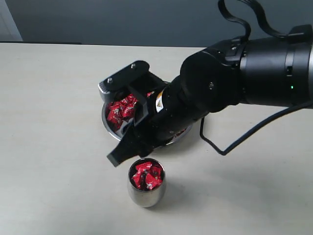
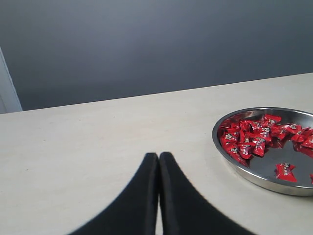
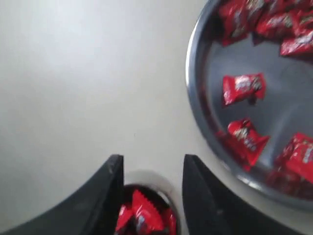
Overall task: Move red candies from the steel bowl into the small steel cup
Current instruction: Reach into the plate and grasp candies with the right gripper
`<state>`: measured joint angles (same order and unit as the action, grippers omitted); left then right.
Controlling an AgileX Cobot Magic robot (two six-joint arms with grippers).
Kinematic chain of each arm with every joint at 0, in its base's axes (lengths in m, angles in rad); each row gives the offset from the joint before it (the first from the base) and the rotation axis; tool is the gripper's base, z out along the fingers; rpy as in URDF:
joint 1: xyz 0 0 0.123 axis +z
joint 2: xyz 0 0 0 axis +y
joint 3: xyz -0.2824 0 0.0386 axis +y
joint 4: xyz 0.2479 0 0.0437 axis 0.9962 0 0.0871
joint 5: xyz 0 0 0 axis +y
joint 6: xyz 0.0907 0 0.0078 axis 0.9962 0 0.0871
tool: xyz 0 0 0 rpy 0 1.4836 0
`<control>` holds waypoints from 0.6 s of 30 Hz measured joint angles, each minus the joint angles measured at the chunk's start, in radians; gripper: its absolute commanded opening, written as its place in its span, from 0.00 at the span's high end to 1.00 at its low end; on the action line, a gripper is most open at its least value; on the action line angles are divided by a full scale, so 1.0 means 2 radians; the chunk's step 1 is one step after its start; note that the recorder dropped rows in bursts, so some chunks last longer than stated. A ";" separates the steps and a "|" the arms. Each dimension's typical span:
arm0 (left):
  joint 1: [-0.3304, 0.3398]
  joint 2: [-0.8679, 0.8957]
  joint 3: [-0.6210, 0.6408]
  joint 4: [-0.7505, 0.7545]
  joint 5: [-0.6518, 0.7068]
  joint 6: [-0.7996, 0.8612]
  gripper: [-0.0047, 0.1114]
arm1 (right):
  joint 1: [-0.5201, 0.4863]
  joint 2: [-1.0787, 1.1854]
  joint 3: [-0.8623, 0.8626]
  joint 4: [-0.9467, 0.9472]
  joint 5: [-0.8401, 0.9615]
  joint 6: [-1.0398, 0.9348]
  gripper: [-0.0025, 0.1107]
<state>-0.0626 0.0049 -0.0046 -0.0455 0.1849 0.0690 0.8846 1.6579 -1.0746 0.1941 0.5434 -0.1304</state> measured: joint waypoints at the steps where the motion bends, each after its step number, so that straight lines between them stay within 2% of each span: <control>1: 0.000 0.000 0.000 0.000 0.000 0.000 0.94 | -0.003 0.000 -0.002 -0.004 -0.016 0.009 0.63; 9: 0.000 0.000 0.000 0.000 0.000 0.000 0.94 | -0.043 0.045 -0.003 -0.006 -0.109 0.031 0.63; 18: 0.000 0.000 0.000 0.000 0.000 0.000 0.94 | -0.062 0.131 -0.046 0.013 -0.126 0.032 0.63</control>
<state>-0.0626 0.0049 -0.0046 -0.0455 0.1849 0.0690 0.7614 1.9196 -1.1658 0.2197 0.2919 -0.0664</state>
